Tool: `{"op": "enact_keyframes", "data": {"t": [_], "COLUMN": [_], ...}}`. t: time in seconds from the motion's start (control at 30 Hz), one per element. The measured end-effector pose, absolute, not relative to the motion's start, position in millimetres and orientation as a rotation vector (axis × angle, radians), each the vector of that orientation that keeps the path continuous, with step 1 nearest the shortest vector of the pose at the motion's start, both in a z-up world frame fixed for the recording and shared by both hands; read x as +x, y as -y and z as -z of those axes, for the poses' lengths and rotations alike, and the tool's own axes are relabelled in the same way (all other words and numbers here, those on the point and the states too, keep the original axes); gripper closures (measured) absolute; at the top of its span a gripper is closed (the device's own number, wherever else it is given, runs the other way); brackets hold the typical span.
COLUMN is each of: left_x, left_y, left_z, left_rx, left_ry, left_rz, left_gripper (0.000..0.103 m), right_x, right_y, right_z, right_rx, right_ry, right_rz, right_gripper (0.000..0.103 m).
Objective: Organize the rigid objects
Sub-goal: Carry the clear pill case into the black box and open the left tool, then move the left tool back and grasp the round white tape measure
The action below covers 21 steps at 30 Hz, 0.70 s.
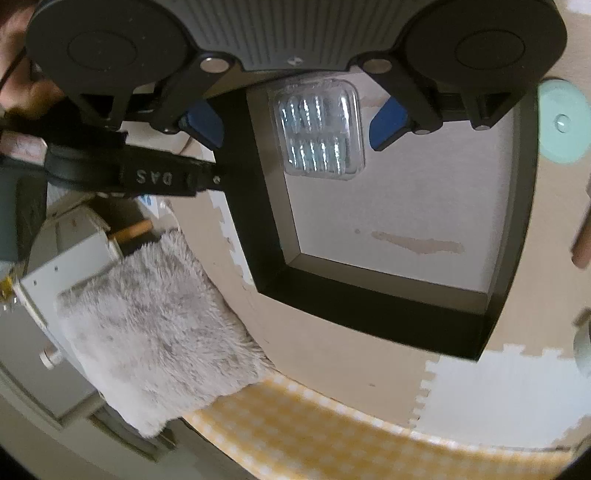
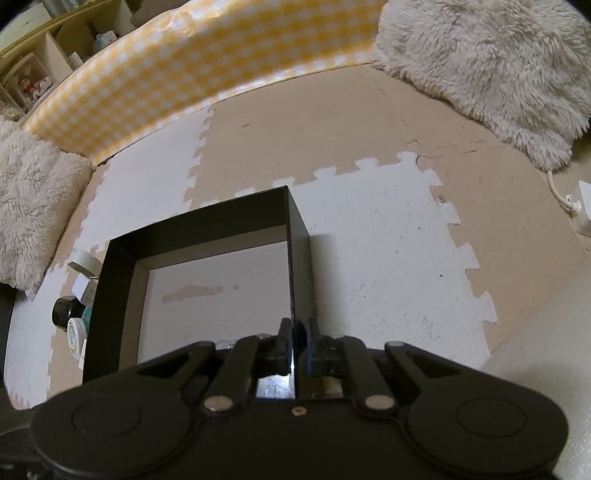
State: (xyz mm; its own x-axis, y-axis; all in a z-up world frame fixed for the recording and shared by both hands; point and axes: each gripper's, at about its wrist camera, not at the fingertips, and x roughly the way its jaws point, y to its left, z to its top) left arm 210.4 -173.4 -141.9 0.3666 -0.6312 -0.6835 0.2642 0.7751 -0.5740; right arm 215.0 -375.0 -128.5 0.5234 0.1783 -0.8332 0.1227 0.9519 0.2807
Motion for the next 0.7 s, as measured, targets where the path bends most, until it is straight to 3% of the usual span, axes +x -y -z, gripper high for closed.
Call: {"op": "enact_keyframes", "data": {"t": [0.43,0.7], "left_x": [190,181], "left_y": [164,150], "left_z": [93,70], "left_rx": [-0.247,-0.175], "left_ry": [-0.981,-0.957], "left_rz": [0.579,0.562], "left_gripper": [0.001,0.0], "right_x": [214,214], "right_y": [375,375], "right_z": [128,128], "right_rx": [0.324,0.323], "right_ry": [-1.024,-1.025], "right_rz": [-0.034,-0.034], "right_gripper": [0.095,0.095]}}
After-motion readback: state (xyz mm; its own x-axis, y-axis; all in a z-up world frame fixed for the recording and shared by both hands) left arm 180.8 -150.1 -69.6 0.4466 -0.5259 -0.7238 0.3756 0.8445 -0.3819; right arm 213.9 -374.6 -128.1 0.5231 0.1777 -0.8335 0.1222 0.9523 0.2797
